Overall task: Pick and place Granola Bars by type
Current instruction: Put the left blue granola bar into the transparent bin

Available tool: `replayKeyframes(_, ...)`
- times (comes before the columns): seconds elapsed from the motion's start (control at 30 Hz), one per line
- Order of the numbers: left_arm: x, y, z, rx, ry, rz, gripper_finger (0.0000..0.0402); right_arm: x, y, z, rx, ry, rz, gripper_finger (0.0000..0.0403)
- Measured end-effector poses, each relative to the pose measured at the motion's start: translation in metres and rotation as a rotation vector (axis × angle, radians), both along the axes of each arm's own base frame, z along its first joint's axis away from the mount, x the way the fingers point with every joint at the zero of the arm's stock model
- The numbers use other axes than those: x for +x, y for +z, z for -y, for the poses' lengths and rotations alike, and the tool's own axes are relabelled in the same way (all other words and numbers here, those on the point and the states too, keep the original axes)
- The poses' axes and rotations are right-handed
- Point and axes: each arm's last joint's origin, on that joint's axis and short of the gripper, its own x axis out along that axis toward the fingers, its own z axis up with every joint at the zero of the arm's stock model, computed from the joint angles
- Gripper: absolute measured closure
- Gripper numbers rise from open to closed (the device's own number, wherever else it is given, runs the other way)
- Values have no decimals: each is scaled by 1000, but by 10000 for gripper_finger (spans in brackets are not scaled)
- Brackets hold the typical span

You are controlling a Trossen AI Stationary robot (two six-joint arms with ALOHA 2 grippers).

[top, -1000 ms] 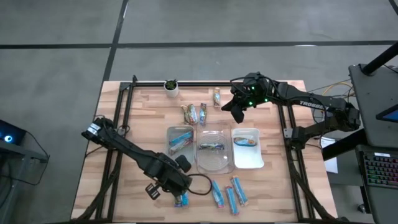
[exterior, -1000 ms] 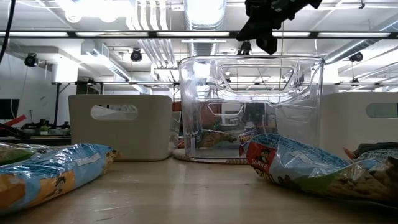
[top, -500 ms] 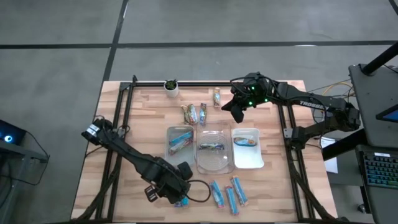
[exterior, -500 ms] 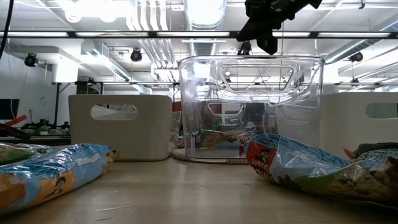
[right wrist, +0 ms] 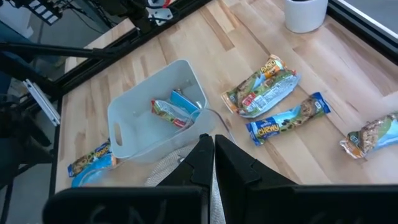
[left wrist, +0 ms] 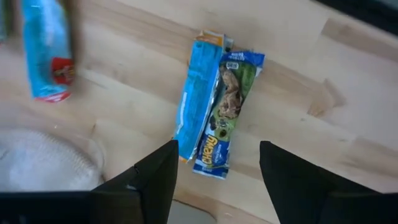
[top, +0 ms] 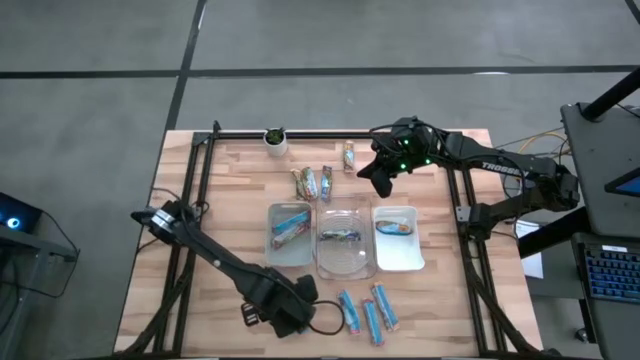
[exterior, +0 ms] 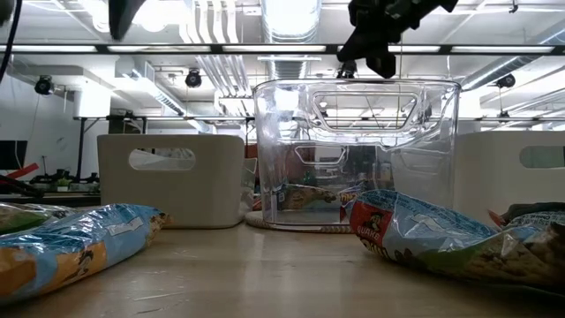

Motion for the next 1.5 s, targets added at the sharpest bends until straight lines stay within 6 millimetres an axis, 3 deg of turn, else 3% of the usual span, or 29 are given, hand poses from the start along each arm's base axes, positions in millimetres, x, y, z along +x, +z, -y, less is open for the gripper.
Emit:
replayKeyframes(0.53, 16, -53, 11, 74, -64, -111, 195, 0, 0, 0, 1, 0, -4, 394)
replayKeyframes(0.93, 11, -68, 14, 66, 54, -161, 195, 0, 0, 0, 1, 0, -4, 394)
replayKeyframes(1.17, 2, -75, 18, 89, 36, -190, 195, 0, 0, 0, 1, 0, -4, 394)
replayKeyframes(1.5, 4, -85, 19, 82, 35, -142, 195, 0, 0, 0, 6, -4, -5, 394)
